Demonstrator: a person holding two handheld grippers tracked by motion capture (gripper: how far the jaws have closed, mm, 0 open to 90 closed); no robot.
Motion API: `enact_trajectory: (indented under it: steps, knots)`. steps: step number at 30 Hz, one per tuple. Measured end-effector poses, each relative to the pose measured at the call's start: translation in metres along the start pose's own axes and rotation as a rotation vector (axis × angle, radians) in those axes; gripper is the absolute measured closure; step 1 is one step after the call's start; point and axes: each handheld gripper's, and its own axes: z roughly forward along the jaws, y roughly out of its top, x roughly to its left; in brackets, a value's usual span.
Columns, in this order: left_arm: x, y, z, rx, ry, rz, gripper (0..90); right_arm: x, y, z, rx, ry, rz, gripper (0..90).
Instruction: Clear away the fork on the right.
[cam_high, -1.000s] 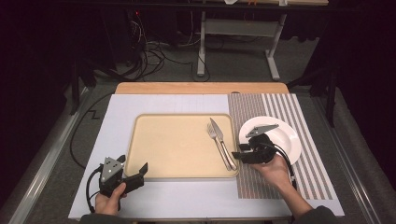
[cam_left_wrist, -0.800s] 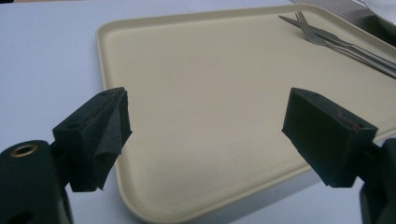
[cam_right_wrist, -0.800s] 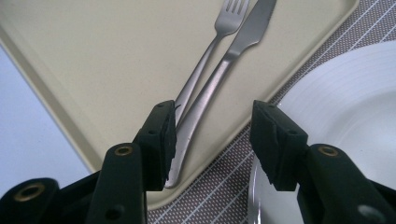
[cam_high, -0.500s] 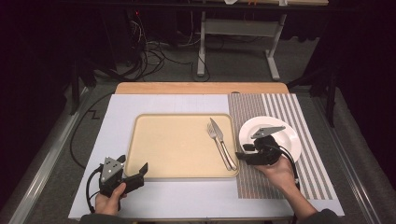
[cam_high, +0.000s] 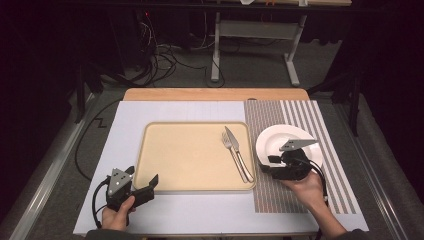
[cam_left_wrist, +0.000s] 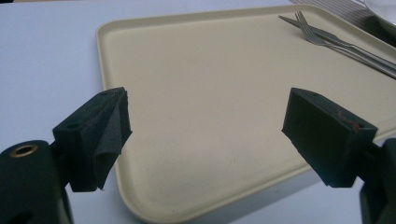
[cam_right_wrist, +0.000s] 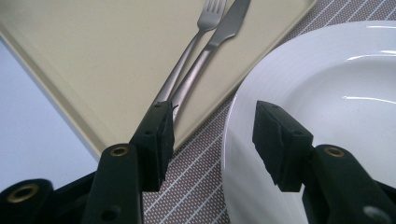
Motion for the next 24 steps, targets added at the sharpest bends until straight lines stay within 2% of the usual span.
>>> enact_trajectory:
  steps: [13,24]
  knots:
    - [0.000,0.000,0.000,-0.003,0.004,0.006,15.9,-0.004,-0.016,-0.018,-0.043,-0.006,0.025,47.2]
    - [0.001,0.001,-0.001,-0.006,0.003,0.001,15.9,-0.006,-0.029,-0.026,-0.082,-0.022,0.046,44.2]
